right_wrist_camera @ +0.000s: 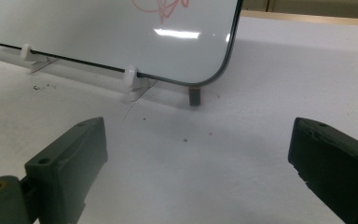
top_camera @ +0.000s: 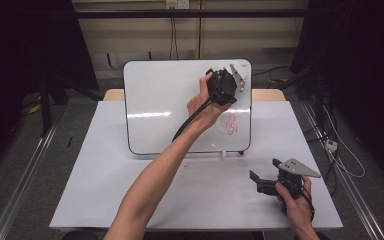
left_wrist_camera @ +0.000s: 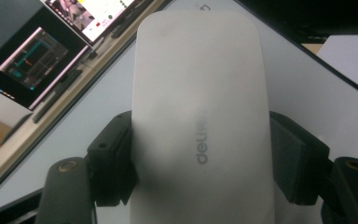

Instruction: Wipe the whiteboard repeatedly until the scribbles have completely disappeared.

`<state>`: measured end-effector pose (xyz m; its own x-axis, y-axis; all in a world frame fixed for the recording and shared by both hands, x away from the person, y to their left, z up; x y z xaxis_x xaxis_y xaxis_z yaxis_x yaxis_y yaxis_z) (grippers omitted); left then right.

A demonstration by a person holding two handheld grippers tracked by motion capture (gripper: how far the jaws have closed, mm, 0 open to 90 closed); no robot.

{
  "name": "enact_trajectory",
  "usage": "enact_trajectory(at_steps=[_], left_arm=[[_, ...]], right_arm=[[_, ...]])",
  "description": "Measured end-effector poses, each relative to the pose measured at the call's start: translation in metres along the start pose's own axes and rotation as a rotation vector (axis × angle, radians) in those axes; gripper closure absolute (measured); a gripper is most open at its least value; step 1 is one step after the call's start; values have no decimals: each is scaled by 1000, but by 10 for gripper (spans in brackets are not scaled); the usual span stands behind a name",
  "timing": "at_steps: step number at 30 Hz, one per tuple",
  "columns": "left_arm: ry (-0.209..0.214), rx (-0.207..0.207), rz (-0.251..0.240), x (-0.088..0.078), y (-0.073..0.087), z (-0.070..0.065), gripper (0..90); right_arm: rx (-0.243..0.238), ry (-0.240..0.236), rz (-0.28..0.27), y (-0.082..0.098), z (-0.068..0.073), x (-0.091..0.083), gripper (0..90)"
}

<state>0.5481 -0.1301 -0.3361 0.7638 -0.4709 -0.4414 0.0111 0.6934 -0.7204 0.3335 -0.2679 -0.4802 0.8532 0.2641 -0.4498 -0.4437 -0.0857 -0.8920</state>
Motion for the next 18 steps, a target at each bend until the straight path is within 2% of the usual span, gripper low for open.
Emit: enact_trajectory(at_steps=[1,6,18], left_arm=[[10,-5,-2,0,1,0,311],[13,40,3,-1,9,-8,312],[31,72,-7,-6,24,-27,312]], right_arm=[[1,-2,-1,0,0,0,46],[0,0,1,0,1,0,46],[-9,1,2,1,2,0,46]])
Point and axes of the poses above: each handheld gripper's, and its own axes: x roughly forward along the jaws, y roughly out of its underside, z roughly to its left, the point moved 6 cm from there along x, roughly forward along the jaws, and after that the axes turned 6 degrees about y, right-handed, at the moved point
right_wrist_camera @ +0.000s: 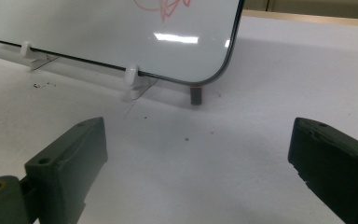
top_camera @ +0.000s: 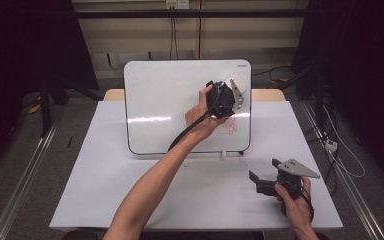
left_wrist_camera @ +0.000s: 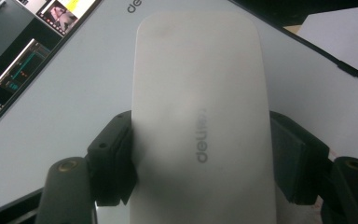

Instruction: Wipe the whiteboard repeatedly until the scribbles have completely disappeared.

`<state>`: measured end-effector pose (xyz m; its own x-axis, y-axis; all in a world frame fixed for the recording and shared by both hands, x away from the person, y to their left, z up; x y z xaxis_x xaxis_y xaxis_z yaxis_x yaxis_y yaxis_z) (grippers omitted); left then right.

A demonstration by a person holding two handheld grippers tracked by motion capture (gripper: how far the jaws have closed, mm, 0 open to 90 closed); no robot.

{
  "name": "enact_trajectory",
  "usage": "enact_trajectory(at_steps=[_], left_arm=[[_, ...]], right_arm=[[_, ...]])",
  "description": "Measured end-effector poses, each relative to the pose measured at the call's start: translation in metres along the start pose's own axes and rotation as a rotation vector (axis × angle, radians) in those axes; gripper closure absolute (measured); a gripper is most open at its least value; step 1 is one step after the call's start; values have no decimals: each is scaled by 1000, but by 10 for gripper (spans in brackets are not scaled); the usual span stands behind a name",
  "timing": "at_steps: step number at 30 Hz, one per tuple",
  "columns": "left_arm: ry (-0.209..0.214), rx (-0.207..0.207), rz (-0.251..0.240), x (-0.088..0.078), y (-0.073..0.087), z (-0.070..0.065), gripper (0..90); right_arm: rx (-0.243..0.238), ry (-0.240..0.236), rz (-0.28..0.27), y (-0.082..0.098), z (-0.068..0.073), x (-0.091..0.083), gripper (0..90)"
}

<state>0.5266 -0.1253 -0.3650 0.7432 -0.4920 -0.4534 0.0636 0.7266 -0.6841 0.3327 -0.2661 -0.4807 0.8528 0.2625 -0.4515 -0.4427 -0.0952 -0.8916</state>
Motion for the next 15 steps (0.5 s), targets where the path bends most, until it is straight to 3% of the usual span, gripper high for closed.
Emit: enact_trajectory(at_steps=[15], left_arm=[[23,22,-13,-5,16,-25,312]], right_arm=[[-4,-1,-2,-1,1,0,46]])
Point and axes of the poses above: each handheld gripper's, and its own axes: x roughly forward along the jaws, y roughly out of its underside, z roughly to its left, the point moved 6 cm from there along x, roughly forward along the jaws, and after that the axes turned 6 degrees about y, right-handed, at the moved point
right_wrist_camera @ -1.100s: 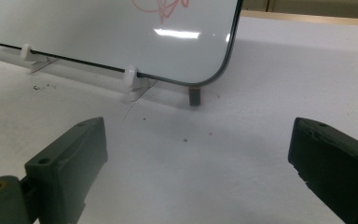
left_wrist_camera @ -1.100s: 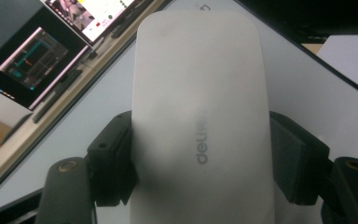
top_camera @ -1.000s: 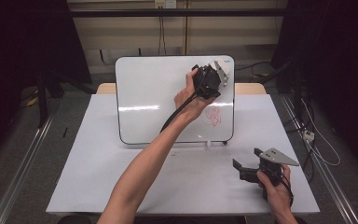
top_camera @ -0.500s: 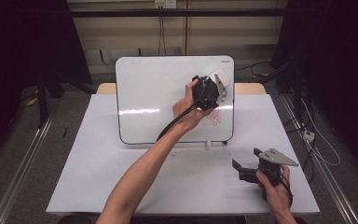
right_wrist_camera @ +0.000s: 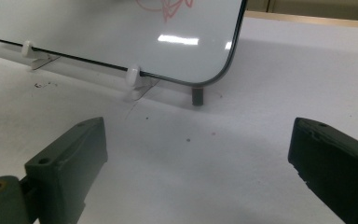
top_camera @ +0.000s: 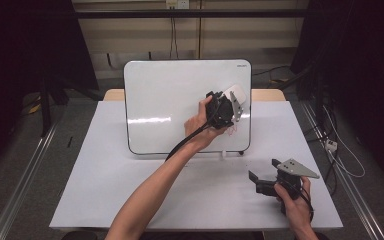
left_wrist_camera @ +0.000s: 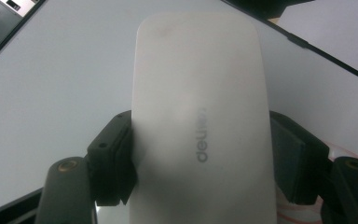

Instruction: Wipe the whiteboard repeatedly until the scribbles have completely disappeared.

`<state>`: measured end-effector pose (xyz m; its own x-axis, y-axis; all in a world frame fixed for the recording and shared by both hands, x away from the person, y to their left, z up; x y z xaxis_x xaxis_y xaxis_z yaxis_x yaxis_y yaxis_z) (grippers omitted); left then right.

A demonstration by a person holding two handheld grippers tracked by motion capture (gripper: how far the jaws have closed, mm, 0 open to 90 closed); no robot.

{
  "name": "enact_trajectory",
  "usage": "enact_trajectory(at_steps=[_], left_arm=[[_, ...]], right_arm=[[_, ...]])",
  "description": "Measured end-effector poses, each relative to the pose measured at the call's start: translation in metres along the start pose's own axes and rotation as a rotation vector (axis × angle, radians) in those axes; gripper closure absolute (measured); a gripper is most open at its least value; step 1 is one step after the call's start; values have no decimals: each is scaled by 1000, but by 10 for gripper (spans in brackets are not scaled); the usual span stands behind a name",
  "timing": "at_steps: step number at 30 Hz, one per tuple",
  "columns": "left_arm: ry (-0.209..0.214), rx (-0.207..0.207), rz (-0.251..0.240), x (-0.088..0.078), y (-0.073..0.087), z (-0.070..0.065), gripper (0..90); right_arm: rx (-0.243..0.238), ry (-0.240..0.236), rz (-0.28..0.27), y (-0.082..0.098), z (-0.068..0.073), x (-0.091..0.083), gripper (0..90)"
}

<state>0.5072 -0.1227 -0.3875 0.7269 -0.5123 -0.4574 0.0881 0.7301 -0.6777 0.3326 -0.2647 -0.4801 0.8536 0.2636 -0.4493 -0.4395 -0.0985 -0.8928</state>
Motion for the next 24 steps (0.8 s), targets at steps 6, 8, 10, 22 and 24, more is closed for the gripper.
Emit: enact_trajectory(at_steps=[6,8,10,22,24], left_arm=[[8,4,1,-2,6,-9,312],[11,9,2,-3,9,-14,312],[11,8,-10,-4,10,-17,312],[31,35,-13,-7,19,-29,312],[33,40,-5,-8,20,-31,312]], right_arm=[[-1,-1,1,0,0,1,46],[2,-2,1,0,0,1,45],[5,0,3,0,0,1,46],[8,9,6,0,-1,2,46],[8,8,7,0,-1,2,46]])
Point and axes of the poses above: each handheld gripper's, and its own axes: x roughly forward along the jaws, y roughly out of its underside, z roughly to its left, the point moved 6 cm from there along x, roughly forward along the jaws, and after that the axes turned 6 degrees about y, right-handed, at the moved point
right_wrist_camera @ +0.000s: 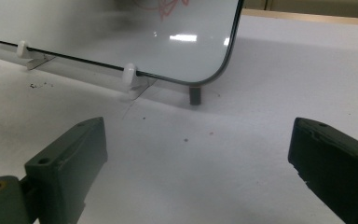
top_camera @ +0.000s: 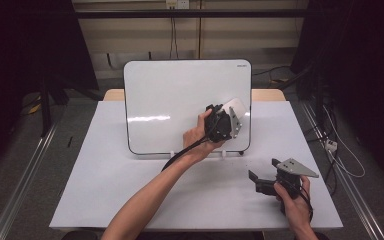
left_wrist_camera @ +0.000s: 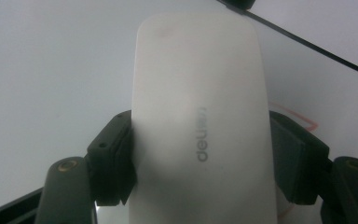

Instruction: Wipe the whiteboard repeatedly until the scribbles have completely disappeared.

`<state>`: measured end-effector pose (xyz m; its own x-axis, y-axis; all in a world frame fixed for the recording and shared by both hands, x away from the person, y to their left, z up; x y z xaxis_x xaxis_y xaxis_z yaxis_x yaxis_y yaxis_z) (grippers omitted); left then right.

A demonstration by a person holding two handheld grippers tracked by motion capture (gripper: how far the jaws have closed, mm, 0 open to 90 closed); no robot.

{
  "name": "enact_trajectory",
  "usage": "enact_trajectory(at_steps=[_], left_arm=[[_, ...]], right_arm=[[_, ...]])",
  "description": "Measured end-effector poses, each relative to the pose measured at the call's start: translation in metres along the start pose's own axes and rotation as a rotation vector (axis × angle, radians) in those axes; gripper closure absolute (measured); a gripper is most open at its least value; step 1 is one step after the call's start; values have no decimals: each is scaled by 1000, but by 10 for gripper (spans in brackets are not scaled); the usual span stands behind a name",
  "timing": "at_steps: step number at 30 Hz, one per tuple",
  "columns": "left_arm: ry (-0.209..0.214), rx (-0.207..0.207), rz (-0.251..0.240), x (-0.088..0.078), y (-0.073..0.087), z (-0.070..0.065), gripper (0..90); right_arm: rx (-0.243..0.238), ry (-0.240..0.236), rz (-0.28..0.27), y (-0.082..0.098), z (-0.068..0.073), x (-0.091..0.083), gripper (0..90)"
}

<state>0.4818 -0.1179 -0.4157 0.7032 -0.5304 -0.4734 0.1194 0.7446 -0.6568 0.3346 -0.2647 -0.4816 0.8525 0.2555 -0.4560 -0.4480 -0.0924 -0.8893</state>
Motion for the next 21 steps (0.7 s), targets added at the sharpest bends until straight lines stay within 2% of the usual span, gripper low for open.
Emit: enact_trajectory(at_steps=[21], left_arm=[[9,20,11,-3,8,-17,312]], right_arm=[[-3,-1,0,0,1,0,46]])
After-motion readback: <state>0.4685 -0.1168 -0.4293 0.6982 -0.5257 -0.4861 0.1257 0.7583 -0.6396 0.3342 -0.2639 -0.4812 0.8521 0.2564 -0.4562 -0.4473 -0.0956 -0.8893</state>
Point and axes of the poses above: each handheld gripper's, and its own axes: x roughly forward along the jaws, y roughly out of its underside, z roughly to its left, the point moved 6 cm from there along x, roughly forward along the jaws, and after that the axes turned 6 degrees about y, right-handed, at the moved point
